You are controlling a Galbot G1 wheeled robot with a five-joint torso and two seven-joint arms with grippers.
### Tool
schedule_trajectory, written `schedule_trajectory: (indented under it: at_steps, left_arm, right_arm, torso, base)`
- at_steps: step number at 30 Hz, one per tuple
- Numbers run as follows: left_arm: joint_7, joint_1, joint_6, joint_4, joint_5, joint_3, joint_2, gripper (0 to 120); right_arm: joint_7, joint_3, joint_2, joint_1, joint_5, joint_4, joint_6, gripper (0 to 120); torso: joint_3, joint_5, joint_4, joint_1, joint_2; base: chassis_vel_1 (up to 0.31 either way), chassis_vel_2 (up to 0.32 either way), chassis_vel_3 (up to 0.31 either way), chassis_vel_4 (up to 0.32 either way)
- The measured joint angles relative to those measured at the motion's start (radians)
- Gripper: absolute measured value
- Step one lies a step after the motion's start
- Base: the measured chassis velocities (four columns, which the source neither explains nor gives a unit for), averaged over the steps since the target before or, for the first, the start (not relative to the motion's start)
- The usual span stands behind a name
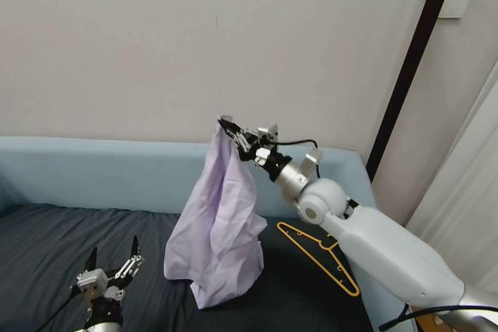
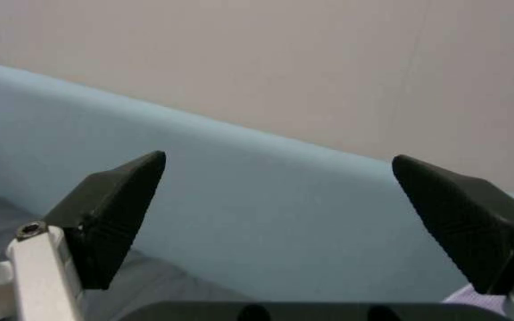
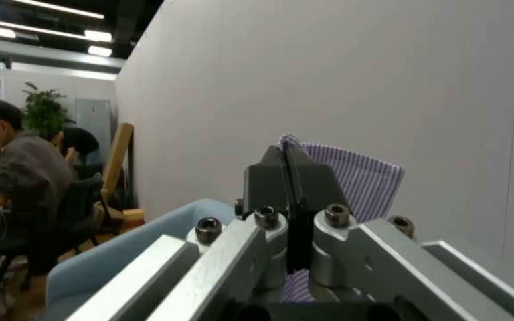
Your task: Pick up the clothes from the sofa and hang them on the clothes hanger.
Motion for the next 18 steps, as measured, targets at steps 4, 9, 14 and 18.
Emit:
schedule_trajectory:
  at_steps: [4,9,14,18]
  left_arm:
    - [0.053,-0.080,-0.016,0.089,-0.025,0.022,0.062,100]
    - [0.111,-0.194,-0.048,0.268,-0.019,0.095,0.127,100]
    - [0.170,-0.325,-0.085,0.431,-0.017,0.201,0.158,100]
    - [0.225,-0.427,-0.129,0.549,-0.015,0.268,0.165,100]
  right_arm:
    - [-0.032,0.009,-0.025,-0.032,0.000,0.021,0.003,0]
    - [-0.087,0.010,-0.046,-0.031,0.008,0.025,0.006,0]
    - [-0.100,-0.006,-0.052,-0.007,0.012,0.011,0.010,0]
    - [-0.102,-0.017,-0.050,0.006,0.014,-0.001,0.014,0]
  torso:
    - [0.000,0.0001,0.0003,0.000,0.000]
    - [0.000,-0.0001,0.0004,0.000,0.000]
    - [0.000,-0.0001,0.0005,0.000,0.000]
    - [0.000,0.0000,0.0001,0.000,0.000]
  base:
    - [0.000,0.000,0.000,0.000]
    - [0.000,0.000,0.000,0.000]
    - [0.000,0.000,0.000,0.000]
    - [0.000,0.000,0.000,0.000]
